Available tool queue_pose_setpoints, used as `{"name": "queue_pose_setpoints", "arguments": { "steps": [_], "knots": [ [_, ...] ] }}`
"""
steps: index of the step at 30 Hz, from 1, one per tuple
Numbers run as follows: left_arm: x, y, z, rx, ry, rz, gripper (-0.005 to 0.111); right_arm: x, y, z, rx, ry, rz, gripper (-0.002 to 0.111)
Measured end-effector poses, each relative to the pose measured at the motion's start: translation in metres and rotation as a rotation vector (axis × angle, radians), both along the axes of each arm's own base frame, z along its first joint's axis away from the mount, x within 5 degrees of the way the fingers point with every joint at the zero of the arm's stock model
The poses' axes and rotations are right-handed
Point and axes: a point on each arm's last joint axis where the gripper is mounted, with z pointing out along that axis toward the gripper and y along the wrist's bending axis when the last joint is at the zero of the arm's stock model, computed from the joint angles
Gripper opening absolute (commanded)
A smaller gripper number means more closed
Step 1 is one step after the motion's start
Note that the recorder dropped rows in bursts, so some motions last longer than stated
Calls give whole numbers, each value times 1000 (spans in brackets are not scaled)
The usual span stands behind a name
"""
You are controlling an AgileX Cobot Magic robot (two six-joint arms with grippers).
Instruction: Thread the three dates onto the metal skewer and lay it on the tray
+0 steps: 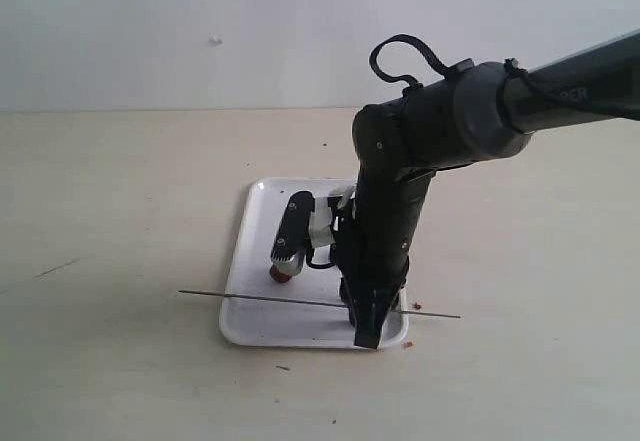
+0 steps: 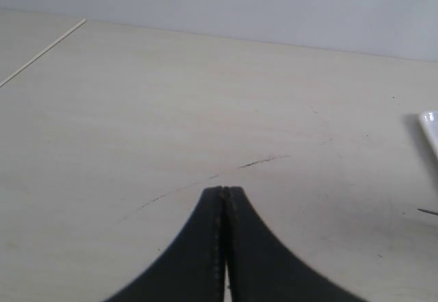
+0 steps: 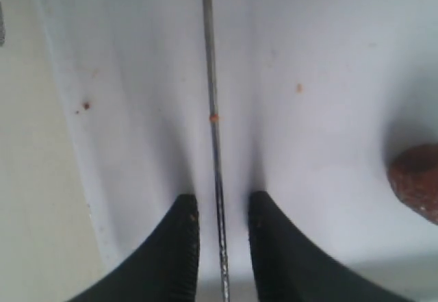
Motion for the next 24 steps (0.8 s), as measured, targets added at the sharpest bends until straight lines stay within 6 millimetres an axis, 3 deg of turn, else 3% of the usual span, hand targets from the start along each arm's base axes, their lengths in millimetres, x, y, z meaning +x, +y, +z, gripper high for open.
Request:
{"name": "queue_pose_setpoints", "arguments": {
  "steps": [3,14,20,24],
  "knots": [
    [0,0,0,0,0,0,0,0,0,0,-1,2,0,0],
    [0,0,0,0,0,0,0,-3,-1,2,-10,27,-20,0],
    [0,0,0,0,0,0,0,-7,-3,26,0,14,-17,0],
    [0,0,0,0,0,0,0,-13,-6,53,12,-2,-24,0]
  ]
}}
